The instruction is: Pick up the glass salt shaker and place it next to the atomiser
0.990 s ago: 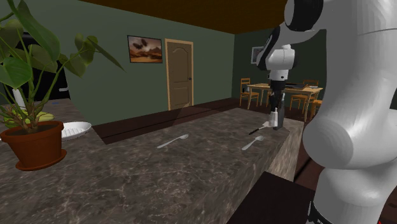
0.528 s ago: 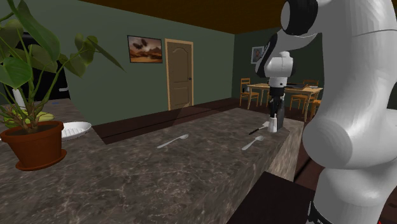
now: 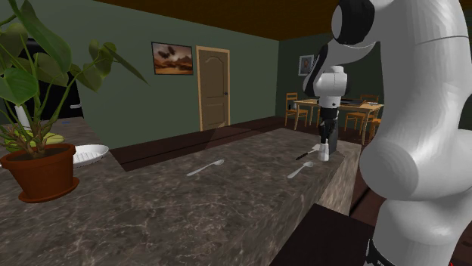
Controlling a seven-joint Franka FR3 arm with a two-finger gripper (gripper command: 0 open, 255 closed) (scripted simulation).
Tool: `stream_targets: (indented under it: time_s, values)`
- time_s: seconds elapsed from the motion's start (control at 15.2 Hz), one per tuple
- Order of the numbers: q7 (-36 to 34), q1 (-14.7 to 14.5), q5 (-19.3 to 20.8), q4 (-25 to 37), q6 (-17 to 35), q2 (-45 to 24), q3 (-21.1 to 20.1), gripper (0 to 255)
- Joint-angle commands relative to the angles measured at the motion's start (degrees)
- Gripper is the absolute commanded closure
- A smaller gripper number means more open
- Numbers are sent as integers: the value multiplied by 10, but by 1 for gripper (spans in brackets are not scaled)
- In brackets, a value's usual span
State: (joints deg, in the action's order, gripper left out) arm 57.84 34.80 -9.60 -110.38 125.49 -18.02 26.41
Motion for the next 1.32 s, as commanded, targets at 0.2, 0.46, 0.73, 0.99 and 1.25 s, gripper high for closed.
stream_targets:
  time_s: [0.2,0.46,0.73,0.99,1.25]
  values:
    - [0,0,0,0,0,0,0,0]
    - [0,0,0,0,0,0,0,0]
    - [-14,-6,21,33,-63,34,8,0]
    - [-14,-6,21,33,-63,34,8,0]
    - [-14,-6,21,33,-63,34,8,0]
